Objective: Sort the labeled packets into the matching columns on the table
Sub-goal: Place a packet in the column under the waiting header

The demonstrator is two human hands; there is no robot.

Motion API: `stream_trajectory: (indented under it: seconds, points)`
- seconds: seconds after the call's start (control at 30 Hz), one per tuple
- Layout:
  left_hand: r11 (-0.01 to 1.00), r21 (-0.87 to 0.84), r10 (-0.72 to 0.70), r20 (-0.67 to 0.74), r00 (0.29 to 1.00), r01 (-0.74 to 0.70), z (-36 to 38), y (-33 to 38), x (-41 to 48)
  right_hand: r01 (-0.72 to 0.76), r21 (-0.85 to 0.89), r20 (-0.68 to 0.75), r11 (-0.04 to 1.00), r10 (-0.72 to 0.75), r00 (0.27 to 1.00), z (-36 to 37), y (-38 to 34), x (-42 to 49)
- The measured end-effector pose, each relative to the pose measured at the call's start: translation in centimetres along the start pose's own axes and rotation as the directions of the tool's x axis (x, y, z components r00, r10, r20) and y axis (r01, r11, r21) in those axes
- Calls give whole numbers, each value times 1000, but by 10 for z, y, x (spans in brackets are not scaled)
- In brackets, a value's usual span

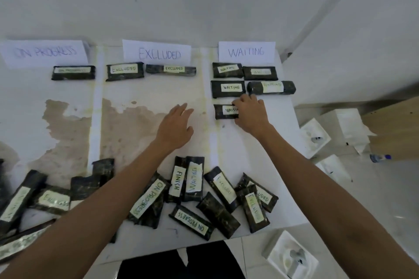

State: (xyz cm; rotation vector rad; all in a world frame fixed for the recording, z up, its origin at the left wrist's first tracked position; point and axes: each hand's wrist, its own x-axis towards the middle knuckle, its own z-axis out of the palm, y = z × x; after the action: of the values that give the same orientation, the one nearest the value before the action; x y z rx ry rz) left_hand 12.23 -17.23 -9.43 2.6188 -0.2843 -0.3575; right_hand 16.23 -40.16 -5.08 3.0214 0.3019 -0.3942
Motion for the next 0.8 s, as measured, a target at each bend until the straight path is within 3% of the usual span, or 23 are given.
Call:
stream_trajectory:
  seconds: [0.17,0.4,0.67,0.8]
  points:
    - [995,95,4,-142,990,9,24,-9,29,-1,30,-39,1000,2,999,23,11,28]
    - [986,156,-19,-200,980,51,44,-13,36,31,105,-11,994,-30,999,33,24,36]
    - [991,97,-78,-121,990,90,32,-7,36,62,135,3,989,-63,998,24,22,28]
    - [997,3,-79,-65,995,80,20,1,17,144,194,75,970,-161,984,12,2,-3]
